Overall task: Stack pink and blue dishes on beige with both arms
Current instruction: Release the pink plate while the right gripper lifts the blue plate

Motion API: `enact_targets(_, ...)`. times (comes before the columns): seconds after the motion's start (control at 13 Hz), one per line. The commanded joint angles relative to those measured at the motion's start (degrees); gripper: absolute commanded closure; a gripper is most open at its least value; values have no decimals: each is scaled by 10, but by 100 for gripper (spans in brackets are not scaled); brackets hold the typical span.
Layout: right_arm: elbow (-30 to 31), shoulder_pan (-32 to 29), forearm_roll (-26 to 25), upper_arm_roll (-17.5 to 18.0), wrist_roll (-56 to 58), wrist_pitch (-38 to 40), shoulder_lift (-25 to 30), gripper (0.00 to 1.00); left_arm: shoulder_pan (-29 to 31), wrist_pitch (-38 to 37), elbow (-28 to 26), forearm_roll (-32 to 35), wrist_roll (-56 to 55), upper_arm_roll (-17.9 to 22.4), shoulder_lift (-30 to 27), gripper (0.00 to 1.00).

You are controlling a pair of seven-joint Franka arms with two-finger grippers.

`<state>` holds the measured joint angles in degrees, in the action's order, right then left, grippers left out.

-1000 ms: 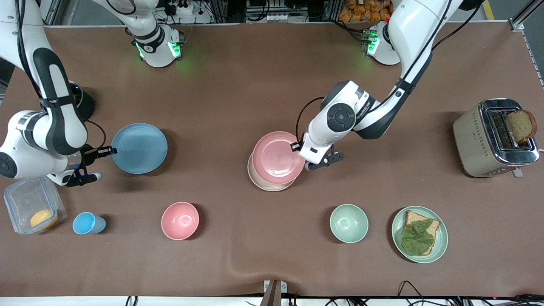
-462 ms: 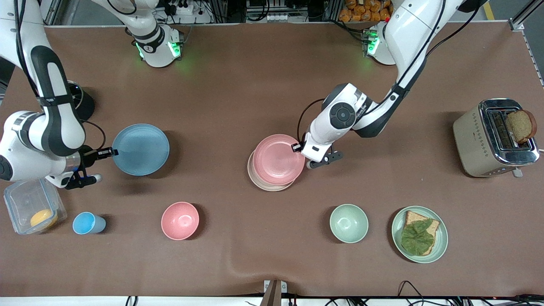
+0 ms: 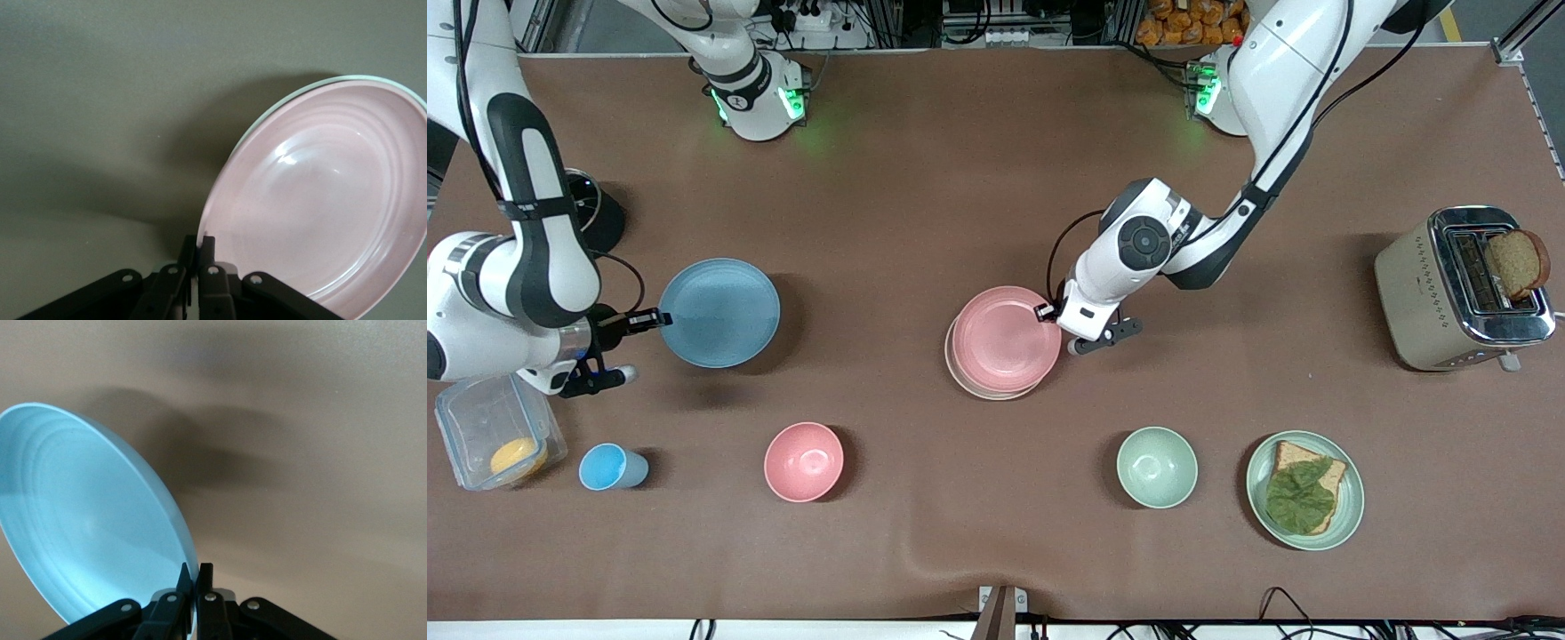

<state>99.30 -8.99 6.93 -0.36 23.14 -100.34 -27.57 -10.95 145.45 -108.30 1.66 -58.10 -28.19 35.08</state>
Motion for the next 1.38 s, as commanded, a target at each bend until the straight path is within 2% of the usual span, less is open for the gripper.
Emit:
enact_targets(0.0, -21, 6, 21, -3, -2, 21, -6, 100, 2, 23, -4, 3, -14, -6, 3, 100)
enact_targets(0.38, -25, 33, 38, -3, -28, 27, -6, 100, -2, 48, -3, -9, -14, -6, 14, 100)
enact_targets(0.46, -39, 70, 79, -3, -66, 44, -6, 100, 37, -38, 5, -5, -16, -5, -117, 0)
enact_targets(0.69, -42, 125, 102, -3, -130, 38, -11, 100, 89, -130, 45, -4, 78, -4, -168, 0)
enact_targets(0.92, -80, 173, 145, -3, -165, 38, -53, 100, 151, -236, 103, -3, 208, -1, -193, 0)
enact_targets(1.15, -119, 222, 189, -3, -205, 33, -105, 100, 202, -328, 172, 10, 243, 0, -200, 0)
enact_targets(1.31, -132, 265, 208, -3, -246, -8, -120, 100, 219, -390, 215, 40, 270, 0, -201, 0)
